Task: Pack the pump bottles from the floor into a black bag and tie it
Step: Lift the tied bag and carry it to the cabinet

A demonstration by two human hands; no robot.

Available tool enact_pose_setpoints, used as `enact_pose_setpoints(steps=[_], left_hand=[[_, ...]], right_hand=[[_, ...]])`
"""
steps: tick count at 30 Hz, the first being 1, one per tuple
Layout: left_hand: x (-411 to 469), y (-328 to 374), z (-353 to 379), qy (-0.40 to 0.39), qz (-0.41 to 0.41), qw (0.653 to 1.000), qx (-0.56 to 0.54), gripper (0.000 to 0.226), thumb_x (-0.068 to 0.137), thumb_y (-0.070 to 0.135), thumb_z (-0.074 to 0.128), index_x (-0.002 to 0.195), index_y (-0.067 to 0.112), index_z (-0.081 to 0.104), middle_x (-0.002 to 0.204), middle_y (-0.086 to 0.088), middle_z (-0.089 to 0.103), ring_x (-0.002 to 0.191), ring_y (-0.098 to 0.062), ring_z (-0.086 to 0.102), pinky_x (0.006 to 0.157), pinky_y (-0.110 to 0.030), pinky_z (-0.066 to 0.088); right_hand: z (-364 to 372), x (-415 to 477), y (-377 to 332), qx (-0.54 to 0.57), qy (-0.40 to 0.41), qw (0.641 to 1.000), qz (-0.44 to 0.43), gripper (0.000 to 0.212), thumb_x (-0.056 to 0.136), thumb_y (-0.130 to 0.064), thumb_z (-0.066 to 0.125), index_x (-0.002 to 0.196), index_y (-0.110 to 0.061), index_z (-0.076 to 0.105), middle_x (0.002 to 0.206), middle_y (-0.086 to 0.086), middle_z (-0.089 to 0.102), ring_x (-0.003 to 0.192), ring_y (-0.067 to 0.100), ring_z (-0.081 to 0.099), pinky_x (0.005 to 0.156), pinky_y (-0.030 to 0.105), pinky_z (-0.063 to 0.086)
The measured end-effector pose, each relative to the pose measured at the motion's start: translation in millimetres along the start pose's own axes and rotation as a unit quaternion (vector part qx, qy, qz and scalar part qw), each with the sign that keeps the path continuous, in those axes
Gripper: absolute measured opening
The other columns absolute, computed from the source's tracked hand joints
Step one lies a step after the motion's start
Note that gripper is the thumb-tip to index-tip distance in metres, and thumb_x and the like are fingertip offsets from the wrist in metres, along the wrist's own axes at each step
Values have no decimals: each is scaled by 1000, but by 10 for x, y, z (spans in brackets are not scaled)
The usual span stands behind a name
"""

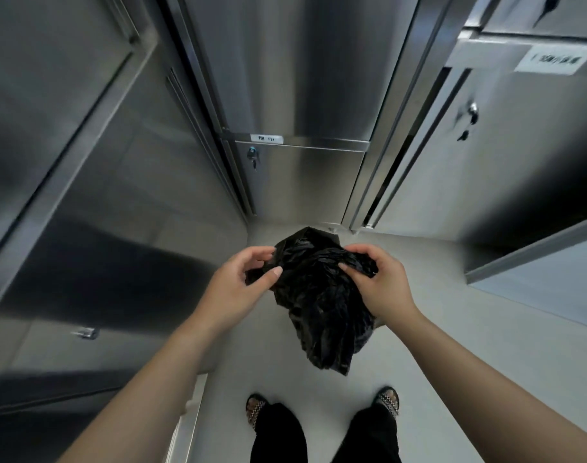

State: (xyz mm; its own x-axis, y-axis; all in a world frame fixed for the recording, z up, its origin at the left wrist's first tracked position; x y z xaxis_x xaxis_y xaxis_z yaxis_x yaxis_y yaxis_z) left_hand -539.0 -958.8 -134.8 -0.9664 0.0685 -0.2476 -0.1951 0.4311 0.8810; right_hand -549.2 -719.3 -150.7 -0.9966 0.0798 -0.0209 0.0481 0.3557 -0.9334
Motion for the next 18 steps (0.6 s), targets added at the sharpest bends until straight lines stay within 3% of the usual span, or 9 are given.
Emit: enact_pose_setpoints(steps=[7, 13, 18], left_hand=[[-350, 418, 29, 21, 5, 1000, 15, 27, 82, 33, 67, 109, 31, 62, 113, 17, 63, 107, 5, 55, 99, -30, 45], [-1092, 519, 323, 145, -38, 988, -26, 21, 81, 30, 68, 100, 37, 62, 106, 16, 65, 104, 3, 58, 97, -29, 47], [-1964, 461, 750, 257, -86, 961, -47, 22, 79, 36, 69, 98, 43, 62, 109, 15, 66, 106, 4, 57, 96, -31, 47]], right_hand=[[-398, -307, -248, 31, -5, 1000, 2, 25, 76, -13, 76, 81, -36, 66, 79, -20, 69, 77, -10, 63, 68, 0, 42], [-526, -553, -316, 48, -146, 987, -38, 25, 77, -14, 75, 79, -38, 65, 81, -24, 70, 80, -9, 64, 69, 2, 44], [-588, -866, -508, 15, -253, 960, -122, 30, 78, -16, 74, 83, -43, 62, 89, -22, 67, 87, -12, 60, 72, 0, 41]])
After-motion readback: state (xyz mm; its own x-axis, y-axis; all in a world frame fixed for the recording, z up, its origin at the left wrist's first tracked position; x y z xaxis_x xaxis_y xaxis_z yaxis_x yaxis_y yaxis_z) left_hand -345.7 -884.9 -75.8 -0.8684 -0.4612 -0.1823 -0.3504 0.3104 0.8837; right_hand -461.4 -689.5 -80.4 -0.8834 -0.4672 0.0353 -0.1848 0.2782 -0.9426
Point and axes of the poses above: each hand's wrist, its own x-axis towards the middle knuckle, its own z-axis out of the palm, y = z × x, the point moved 7 cm from there along x, towards the middle knuckle
